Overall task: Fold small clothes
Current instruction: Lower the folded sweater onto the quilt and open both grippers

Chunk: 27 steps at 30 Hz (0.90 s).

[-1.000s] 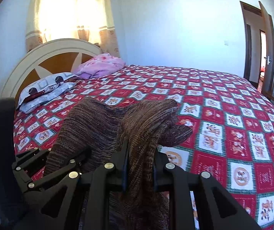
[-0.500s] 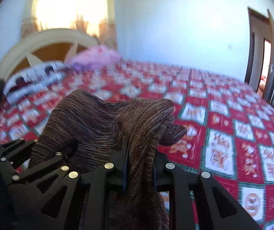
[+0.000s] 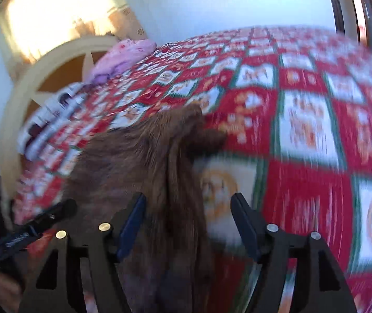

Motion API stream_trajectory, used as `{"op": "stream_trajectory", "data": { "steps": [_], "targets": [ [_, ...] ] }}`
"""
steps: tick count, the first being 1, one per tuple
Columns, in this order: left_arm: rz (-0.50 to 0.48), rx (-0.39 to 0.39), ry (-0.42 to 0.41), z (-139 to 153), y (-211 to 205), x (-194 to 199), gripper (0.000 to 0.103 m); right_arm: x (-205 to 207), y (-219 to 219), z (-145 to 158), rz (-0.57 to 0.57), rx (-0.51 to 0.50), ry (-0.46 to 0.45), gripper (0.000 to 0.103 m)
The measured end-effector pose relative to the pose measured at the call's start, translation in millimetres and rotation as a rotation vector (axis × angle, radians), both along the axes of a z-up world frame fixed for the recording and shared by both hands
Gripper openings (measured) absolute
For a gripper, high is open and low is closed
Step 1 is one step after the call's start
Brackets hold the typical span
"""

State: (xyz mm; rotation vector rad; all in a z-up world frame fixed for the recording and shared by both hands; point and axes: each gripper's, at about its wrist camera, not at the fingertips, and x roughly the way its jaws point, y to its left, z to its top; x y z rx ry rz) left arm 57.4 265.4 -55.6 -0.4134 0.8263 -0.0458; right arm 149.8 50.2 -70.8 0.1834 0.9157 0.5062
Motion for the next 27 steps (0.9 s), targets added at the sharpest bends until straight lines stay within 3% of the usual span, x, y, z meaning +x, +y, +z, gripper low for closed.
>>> {"op": "stream_trajectory", "data": {
  "steps": [3, 5, 7, 8, 9, 11, 16, 19, 23, 26, 27],
  "targets": [
    [-0.035, -0.045, 0.01, -9.7, -6.8, -17.0, 0.065, -22.3, -3.2, -12.6, 0.056, 0.053, 0.064, 0.069],
    [-0.059, -0.05, 0.013, -15.5, -17.7, -18.0, 0.064, -37.7, 6.4, -13.2, 0.075, -0.011, -0.006, 0.068],
    [-0.046, 0.026, -0.002, -14.6, -30.2, -19.5, 0.055, -45.2, 19.4, -15.1, 0.077, -0.095, -0.034, 0.056],
    [-0.059, 0.047, 0.006, -13.9, -37.0, -18.0, 0.034, -48.9, 25.6, -14.8, 0.083, -0.116, -0.036, 0.034],
    [-0.061, 0.043, 0.015, -12.9, -37.8, -16.9, 0.026, -50.3, 27.6, -13.6, 0.1, -0.084, -0.01, 0.02],
    [-0.053, 0.029, 0.015, -6.8, -35.6, -19.8, 0.018, -54.8, 26.9, -6.6, 0.098, -0.09, 0.011, 0.019],
    [-0.041, 0.023, 0.039, 7.1, -34.3, -33.3, 0.018, -63.9, 13.0, 3.3, 0.086, -0.01, 0.075, 0.018],
    [-0.039, 0.081, 0.097, -5.8, -38.4, -34.3, 0.02, -69.1, 9.2, -9.7, 0.065, -0.086, 0.078, 0.018],
    [-0.02, 0.185, 0.072, -12.2, -46.4, -43.6, 0.032, -77.3, 5.8, -15.9, 0.053, -0.104, 0.028, 0.019],
    [-0.011, 0.219, 0.072, -8.8, -48.9, -48.8, 0.034, -80.1, 6.5, -15.4, 0.041, -0.123, 0.019, 0.024],
    [-0.003, 0.227, 0.07, -6.9, -48.9, -51.1, 0.038, -82.8, 5.4, -13.6, 0.038, -0.133, 0.021, 0.031]
  ]
}}
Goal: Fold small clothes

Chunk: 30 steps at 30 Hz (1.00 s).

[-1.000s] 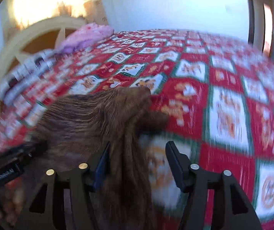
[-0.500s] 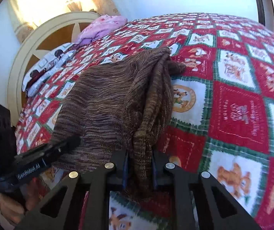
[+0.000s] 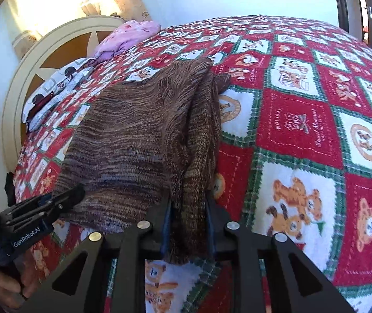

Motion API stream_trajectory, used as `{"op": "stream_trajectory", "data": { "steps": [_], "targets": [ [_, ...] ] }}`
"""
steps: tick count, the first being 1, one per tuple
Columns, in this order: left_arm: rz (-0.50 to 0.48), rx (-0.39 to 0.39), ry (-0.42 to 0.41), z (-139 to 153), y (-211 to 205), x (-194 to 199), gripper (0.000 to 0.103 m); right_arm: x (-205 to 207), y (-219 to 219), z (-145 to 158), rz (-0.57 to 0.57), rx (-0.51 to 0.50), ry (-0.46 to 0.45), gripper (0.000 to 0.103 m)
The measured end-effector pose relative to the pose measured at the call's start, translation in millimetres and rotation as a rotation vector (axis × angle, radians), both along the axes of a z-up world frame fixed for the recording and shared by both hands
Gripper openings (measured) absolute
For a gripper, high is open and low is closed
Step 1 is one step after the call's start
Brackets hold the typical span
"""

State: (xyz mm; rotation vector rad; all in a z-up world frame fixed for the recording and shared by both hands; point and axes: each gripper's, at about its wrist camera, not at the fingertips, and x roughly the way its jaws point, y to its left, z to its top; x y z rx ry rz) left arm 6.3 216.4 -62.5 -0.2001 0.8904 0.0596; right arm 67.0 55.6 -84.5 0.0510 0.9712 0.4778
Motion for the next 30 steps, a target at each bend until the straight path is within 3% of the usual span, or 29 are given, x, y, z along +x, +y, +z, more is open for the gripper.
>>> {"op": "stream_trajectory", "data": {
  "steps": [1, 3, 6, 9, 11, 14, 22, 30],
  "targets": [
    [0.005, 0.013, -0.003, 1.2, -0.4, -1.3, 0.04, -1.4, -2.3, 2.0, -0.011, -0.011, 0.003, 0.034],
    [0.025, 0.086, -0.024, 6.5, -4.4, -8.1, 0.055, -11.1, -12.2, 9.9, -0.06, -0.034, -0.004, 0.052],
    [0.03, 0.194, -0.087, 15.2, -14.3, -16.8, 0.069, -31.3, -22.4, 27.5, -0.115, -0.044, -0.085, 0.053],
    [0.02, 0.229, -0.116, 21.5, -20.6, -17.7, 0.085, -46.9, -22.8, 41.2, -0.167, -0.096, -0.167, 0.07],
    [0.019, 0.235, -0.15, 27.3, -23.2, -21.3, 0.086, -60.4, -20.8, 51.0, -0.186, -0.095, -0.224, 0.07],
    [0.021, 0.251, -0.183, 34.0, -26.6, -28.8, 0.1, -76.0, -13.9, 60.7, -0.197, -0.092, -0.268, 0.07],
    [0.064, 0.318, -0.212, 41.9, -34.2, -52.7, 0.103, -108.1, -7.7, 71.2, -0.218, -0.082, -0.344, 0.072],
    [0.047, 0.29, -0.197, 47.2, -34.7, -68.0, 0.103, -126.8, -9.9, 86.8, -0.235, -0.057, -0.394, 0.072]
  ]
}}
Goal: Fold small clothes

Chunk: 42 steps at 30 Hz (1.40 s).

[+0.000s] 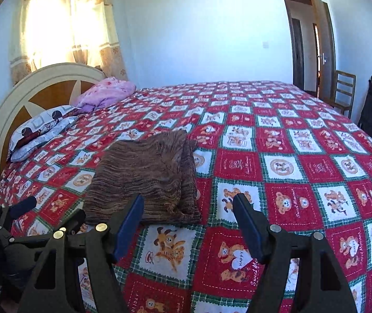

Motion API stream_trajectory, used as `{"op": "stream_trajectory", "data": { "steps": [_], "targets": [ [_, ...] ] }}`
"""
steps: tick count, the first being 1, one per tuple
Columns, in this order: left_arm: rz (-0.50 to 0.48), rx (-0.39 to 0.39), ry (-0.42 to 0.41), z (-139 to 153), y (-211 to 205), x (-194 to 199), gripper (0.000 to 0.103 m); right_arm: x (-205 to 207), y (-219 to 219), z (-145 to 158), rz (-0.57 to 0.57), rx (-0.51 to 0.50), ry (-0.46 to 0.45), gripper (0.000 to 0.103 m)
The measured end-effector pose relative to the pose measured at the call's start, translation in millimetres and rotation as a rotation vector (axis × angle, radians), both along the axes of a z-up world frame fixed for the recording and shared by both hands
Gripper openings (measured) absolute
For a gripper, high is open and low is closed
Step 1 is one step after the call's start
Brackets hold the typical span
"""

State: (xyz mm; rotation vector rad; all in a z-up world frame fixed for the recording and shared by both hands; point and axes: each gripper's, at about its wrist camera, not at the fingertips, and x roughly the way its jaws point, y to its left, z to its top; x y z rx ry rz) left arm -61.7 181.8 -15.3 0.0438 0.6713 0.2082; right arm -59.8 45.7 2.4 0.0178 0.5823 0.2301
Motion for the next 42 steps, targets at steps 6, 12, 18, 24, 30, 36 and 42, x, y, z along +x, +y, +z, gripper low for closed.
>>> {"op": "stream_trajectory", "data": {
  "steps": [6, 12, 18, 24, 30, 36, 42],
  "targets": [
    [0.007, 0.037, -0.038, 7.4, -3.4, -6.7, 0.103, -13.4, 4.6, 13.4, -0.001, -0.014, -0.055, 0.072],
    [0.035, 0.04, -0.05, 10.6, -2.2, -8.9, 0.103, -15.5, 5.9, 19.8, -0.003, -0.028, -0.077, 0.072],
    [0.045, 0.028, -0.05, 11.1, 0.5, -9.5, 0.103, -15.5, 2.5, 18.2, -0.012, -0.013, -0.073, 0.072],
    [0.046, 0.051, -0.038, 7.8, -2.5, -7.3, 0.103, -14.4, -0.7, 16.7, -0.024, 0.002, -0.068, 0.072],
    [0.044, 0.042, -0.028, 6.2, -3.9, -7.5, 0.103, -13.3, 0.4, 14.8, -0.02, 0.003, -0.06, 0.072],
    [0.04, 0.04, -0.026, 5.8, -4.1, -6.8, 0.103, -13.2, -0.9, 13.7, -0.025, 0.008, -0.057, 0.072],
    [0.039, 0.032, -0.024, 5.5, -2.8, -6.8, 0.103, -13.1, -1.2, 13.4, -0.022, 0.011, -0.054, 0.072]
  ]
}}
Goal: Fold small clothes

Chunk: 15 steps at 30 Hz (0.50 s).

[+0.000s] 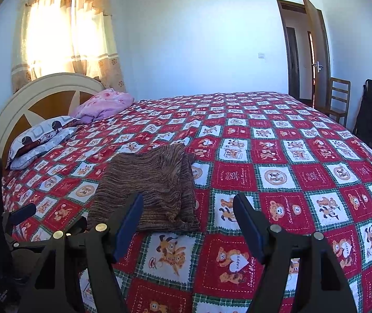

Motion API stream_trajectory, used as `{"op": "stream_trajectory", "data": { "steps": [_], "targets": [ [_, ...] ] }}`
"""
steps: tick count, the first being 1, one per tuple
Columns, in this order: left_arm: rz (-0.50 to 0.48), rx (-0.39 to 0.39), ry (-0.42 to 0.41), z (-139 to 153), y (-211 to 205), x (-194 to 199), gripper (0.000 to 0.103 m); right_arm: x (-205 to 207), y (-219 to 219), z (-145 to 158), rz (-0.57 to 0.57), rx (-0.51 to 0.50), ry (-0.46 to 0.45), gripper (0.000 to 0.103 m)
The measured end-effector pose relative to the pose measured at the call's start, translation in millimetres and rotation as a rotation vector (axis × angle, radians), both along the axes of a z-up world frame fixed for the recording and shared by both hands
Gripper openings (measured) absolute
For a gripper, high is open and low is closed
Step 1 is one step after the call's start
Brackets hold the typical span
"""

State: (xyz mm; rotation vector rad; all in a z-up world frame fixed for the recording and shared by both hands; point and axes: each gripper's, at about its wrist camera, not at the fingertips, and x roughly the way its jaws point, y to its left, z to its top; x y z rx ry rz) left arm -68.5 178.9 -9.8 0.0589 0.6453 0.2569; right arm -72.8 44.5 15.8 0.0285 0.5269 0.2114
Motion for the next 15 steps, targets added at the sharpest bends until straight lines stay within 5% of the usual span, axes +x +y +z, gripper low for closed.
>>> {"op": "stream_trajectory", "data": {
  "steps": [15],
  "targets": [
    [0.002, -0.001, 0.001, -0.8, 0.0, 1.0, 0.103, -0.5, -0.8, -0.7, 0.002, 0.004, 0.003, 0.072]
  ]
}}
